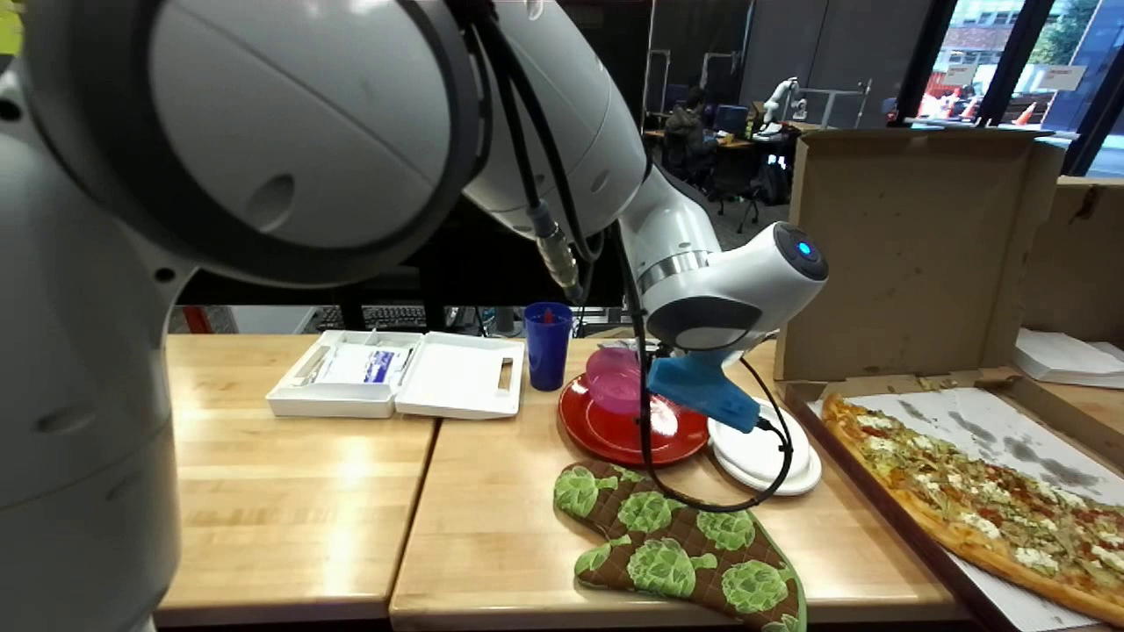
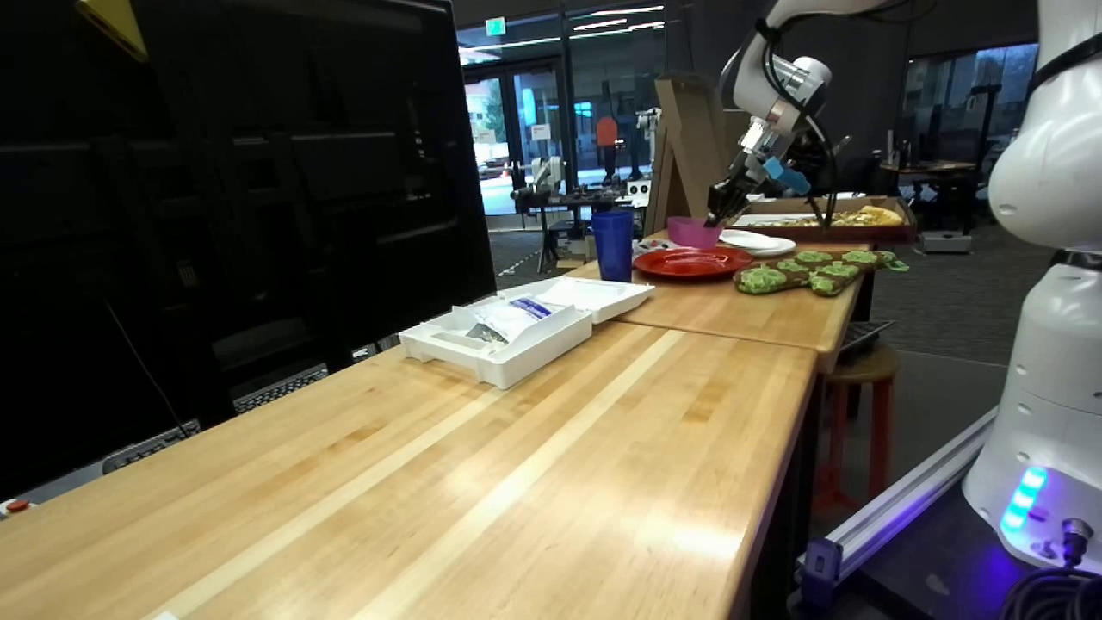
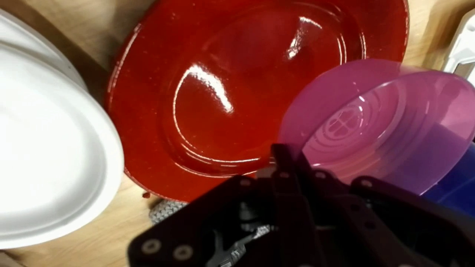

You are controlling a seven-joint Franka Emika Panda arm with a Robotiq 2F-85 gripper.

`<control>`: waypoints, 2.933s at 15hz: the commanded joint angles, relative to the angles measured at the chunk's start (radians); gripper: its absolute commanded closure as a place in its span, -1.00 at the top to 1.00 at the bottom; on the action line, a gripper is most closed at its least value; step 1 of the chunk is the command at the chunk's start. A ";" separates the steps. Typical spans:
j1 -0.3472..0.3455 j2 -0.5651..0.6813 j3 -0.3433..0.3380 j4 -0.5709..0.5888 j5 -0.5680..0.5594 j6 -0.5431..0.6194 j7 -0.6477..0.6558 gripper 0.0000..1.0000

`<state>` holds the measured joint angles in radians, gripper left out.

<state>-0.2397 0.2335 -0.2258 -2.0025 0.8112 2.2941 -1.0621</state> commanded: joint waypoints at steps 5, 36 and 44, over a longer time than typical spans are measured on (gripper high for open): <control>-0.055 0.065 0.036 0.074 0.005 -0.018 0.061 -0.98; -0.089 -0.070 0.085 -0.096 0.039 -0.009 -0.102 1.00; -0.004 -0.328 0.071 -0.422 0.108 -0.003 -0.350 1.00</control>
<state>-0.2763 0.0419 -0.1465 -2.2785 0.8901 2.2681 -1.3250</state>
